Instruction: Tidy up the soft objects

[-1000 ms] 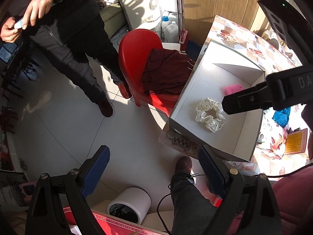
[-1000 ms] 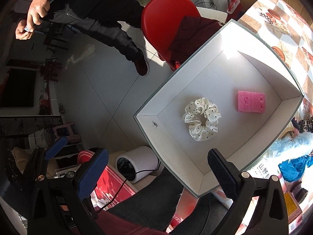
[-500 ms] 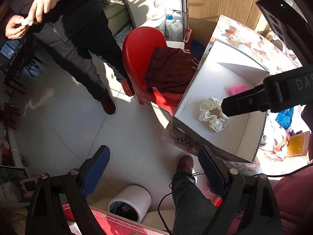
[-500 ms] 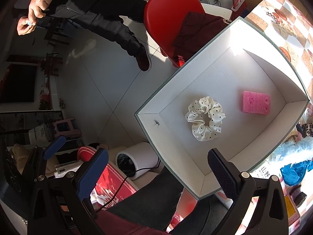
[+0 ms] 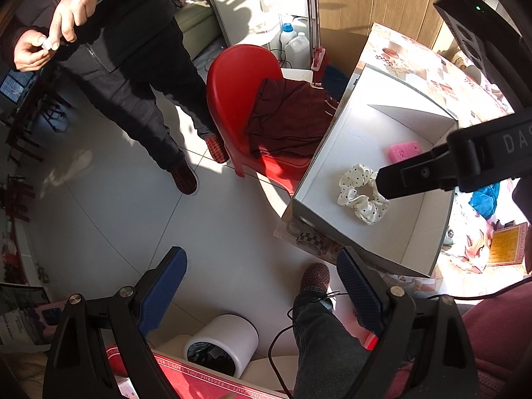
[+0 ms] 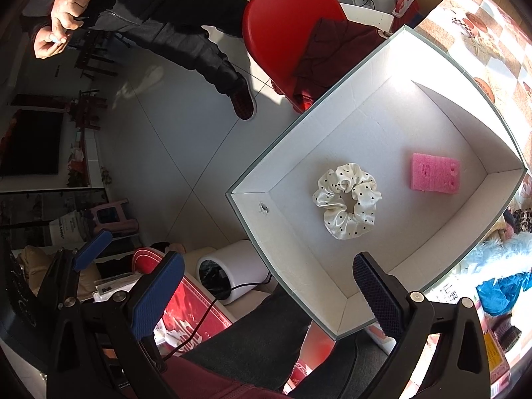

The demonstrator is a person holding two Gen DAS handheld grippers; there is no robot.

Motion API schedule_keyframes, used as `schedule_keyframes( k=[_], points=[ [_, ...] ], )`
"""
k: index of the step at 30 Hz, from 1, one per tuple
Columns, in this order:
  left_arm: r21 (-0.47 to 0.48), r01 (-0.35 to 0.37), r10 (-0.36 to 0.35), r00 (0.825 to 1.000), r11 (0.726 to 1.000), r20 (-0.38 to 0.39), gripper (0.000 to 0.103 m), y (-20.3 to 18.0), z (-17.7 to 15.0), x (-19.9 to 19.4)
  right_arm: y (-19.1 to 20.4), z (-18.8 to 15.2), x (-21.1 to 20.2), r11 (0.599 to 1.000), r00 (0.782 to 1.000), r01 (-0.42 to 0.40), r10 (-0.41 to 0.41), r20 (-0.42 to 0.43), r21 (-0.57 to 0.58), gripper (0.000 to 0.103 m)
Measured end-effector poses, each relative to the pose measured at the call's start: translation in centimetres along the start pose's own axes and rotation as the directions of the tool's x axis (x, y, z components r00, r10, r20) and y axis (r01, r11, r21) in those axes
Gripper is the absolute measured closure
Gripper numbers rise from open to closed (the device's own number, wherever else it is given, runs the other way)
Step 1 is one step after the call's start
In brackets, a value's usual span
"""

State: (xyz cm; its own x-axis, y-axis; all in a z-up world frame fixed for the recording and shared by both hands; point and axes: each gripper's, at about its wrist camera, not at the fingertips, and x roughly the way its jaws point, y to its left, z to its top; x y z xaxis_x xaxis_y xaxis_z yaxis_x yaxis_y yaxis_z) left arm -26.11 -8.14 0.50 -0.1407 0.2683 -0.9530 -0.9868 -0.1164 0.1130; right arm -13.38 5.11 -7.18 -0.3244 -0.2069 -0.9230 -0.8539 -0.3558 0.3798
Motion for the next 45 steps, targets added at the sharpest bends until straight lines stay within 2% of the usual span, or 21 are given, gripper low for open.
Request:
schedule_keyframes(
  k=[31,45],
  points=[
    [0.008,0.002,-0.002,1.000,1.000,-0.008,0.009,0.0,0.2,0.1,-0.3,-0.2,-0.1,1.000,1.000,-0.004,0.004,0.004,0.014,0.001],
    [0.050,0.011,-0.011,1.000,0.999,0.001,0.010,-1.1,0.7,0.0,-1.1,-0.6,-0.6,0.999,1.000,-0.005,0.004,0.025,0.038,0.001]
  ],
)
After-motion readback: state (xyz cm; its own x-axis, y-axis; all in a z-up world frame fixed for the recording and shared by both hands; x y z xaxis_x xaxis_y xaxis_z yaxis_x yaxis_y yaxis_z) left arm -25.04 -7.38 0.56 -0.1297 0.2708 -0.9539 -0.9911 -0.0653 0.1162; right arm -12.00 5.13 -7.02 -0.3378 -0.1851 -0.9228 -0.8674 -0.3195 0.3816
